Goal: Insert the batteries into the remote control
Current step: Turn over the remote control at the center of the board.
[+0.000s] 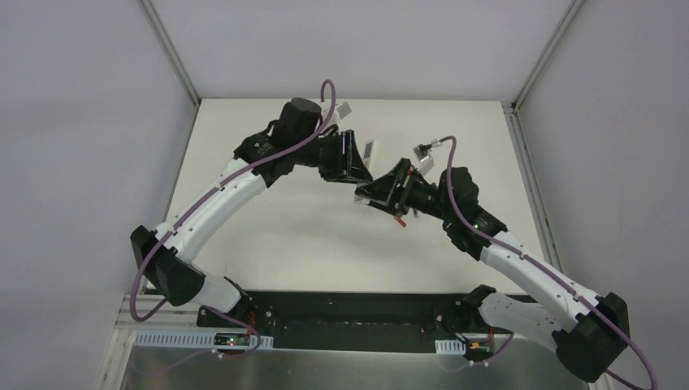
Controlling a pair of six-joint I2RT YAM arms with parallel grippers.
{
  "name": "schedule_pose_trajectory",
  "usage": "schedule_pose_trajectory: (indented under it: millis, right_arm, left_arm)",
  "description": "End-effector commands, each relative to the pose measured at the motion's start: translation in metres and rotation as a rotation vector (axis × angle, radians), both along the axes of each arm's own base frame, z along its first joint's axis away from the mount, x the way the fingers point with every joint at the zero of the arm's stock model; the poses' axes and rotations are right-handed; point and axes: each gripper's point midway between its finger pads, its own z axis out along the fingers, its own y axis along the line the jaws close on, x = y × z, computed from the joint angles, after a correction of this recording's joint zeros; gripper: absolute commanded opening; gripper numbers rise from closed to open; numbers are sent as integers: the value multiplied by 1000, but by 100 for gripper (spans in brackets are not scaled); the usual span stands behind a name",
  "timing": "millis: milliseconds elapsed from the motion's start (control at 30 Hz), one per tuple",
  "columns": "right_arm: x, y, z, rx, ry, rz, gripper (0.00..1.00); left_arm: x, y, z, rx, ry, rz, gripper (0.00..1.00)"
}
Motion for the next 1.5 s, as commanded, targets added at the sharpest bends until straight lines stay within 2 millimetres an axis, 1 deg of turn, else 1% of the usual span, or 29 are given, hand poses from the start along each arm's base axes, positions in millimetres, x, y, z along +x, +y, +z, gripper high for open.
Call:
schedule_pose_trajectory:
  millis: [0, 33, 100, 167, 233, 300, 400, 567, 700, 767, 833, 900, 933, 967, 1000, 1033, 1067, 1133, 1167, 1200, 1233, 1300, 1400, 1467]
  right_arm:
    - [-12, 13, 65, 172, -126, 83, 99]
    - [-13, 15, 67, 182, -127, 90, 97]
    - [-14, 17, 70, 195, -126, 100, 92]
    - [-15, 19, 72, 205, -124, 113, 85]
    - [-17, 20, 75, 216, -132, 117, 79]
    - [-18, 18, 77, 233, -136, 111, 75]
    - [-18, 15, 82, 259, -148, 93, 70]
    - [-19, 14, 86, 283, -146, 92, 63]
    - [-19, 15, 86, 289, -130, 99, 52]
    - [-19, 15, 86, 293, -126, 98, 43]
    - [-18, 16, 86, 288, -130, 95, 31]
    - [-16, 17, 82, 258, -140, 94, 22]
    - [-15, 18, 80, 234, -148, 96, 18]
    - [-13, 19, 76, 200, -155, 97, 14]
    - [-12, 19, 68, 151, -160, 99, 11]
    - [-10, 19, 64, 106, -175, 98, 9]
    - [-8, 19, 56, 49, -193, 96, 8]
    - [-3, 18, 43, -71, -234, 92, 6]
    - [1, 17, 38, -131, -257, 81, 5]
    - [9, 15, 31, -203, -287, 62, 4]
    - [12, 14, 23, -264, -297, 57, 3]
    - [20, 12, 14, -358, -326, 32, 2]
    - [27, 12, 7, -451, -364, 7, 2]
    - [30, 13, 4, -486, -383, -2, 2]
  left_arm:
    - [-9, -8, 38, -181, 19, 5, 0]
    - [-10, -7, 44, -212, 17, 14, 0]
    - [-9, -7, 48, -247, 19, 24, 0]
    - [-9, -8, 52, -280, 18, 31, 0]
    - [-8, -11, 63, -377, 26, 29, 0]
    - [-4, -10, 64, -433, 58, 39, 0]
    - [-8, -9, 72, -454, 22, 18, 0]
    - [-12, -5, 79, -464, -7, -6, 0]
    - [-18, -5, 83, -470, -28, -46, 0]
    - [-21, -4, 84, -471, -42, -65, 0]
    - [-23, -3, 84, -469, -49, -78, 0]
    - [-24, -3, 82, -467, -48, -84, 7]
    - [-23, -3, 81, -465, -44, -82, 16]
    - [-21, -3, 80, -465, -41, -76, 33]
    - [-19, -2, 79, -464, -39, -68, 55]
    - [-16, 0, 79, -463, -36, -53, 67]
    - [-11, 1, 77, -462, -30, -31, 74]
    - [3, 6, 73, -460, -9, 41, 80]
    - [11, 9, 71, -458, 4, 75, 81]
    - [19, 11, 67, -454, 17, 108, 81]
    - [24, 11, 66, -450, 22, 126, 82]
    - [34, 12, 57, -414, 36, 170, 81]
    - [44, 21, 32, -261, 44, 256, 79]
    - [47, 24, 26, -230, 42, 284, 76]
